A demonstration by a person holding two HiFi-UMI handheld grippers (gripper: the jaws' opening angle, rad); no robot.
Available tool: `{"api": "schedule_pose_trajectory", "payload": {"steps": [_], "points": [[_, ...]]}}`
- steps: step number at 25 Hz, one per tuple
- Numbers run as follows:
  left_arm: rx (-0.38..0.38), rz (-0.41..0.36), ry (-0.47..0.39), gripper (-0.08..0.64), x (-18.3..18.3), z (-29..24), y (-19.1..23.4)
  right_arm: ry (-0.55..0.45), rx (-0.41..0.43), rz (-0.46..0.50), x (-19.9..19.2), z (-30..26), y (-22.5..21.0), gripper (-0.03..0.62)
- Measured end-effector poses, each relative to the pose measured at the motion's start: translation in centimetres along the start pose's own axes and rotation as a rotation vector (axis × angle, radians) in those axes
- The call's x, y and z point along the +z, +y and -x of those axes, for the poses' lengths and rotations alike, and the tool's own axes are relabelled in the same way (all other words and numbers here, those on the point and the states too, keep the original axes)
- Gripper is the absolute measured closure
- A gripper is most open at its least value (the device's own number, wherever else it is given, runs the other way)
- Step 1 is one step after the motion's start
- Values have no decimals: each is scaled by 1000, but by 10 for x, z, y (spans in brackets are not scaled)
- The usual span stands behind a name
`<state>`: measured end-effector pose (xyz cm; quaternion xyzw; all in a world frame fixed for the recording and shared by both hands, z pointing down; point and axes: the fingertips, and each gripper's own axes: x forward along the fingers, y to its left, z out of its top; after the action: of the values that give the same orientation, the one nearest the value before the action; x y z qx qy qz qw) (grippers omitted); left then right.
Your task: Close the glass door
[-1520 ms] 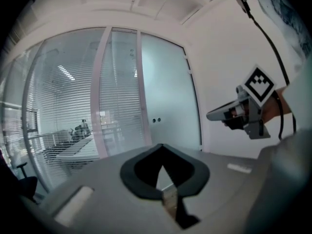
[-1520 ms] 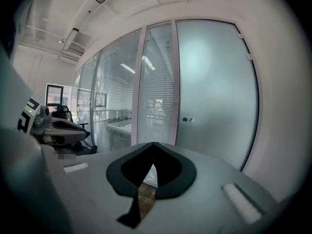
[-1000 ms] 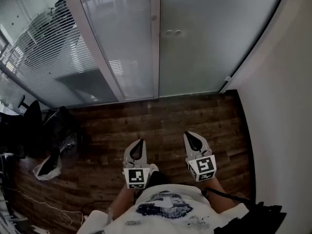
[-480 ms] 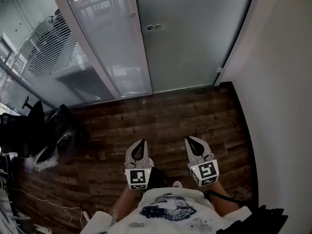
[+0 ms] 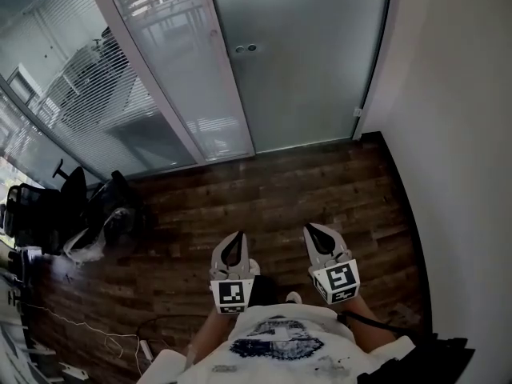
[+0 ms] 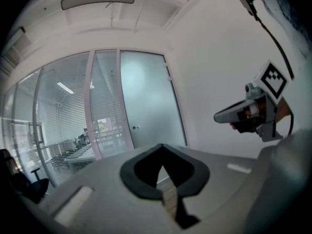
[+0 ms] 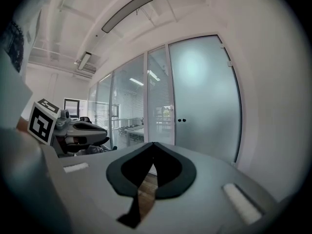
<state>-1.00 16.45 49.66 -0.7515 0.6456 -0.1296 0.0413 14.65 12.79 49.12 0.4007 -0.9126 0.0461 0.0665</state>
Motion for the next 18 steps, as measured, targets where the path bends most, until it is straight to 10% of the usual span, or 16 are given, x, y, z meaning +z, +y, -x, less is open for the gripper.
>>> {"api": "schedule_pose_trajectory", "payload": {"steps": [18], "points": [[-26, -1, 22, 558, -16, 50, 11, 10, 20, 0, -2, 15, 67, 586]]}}
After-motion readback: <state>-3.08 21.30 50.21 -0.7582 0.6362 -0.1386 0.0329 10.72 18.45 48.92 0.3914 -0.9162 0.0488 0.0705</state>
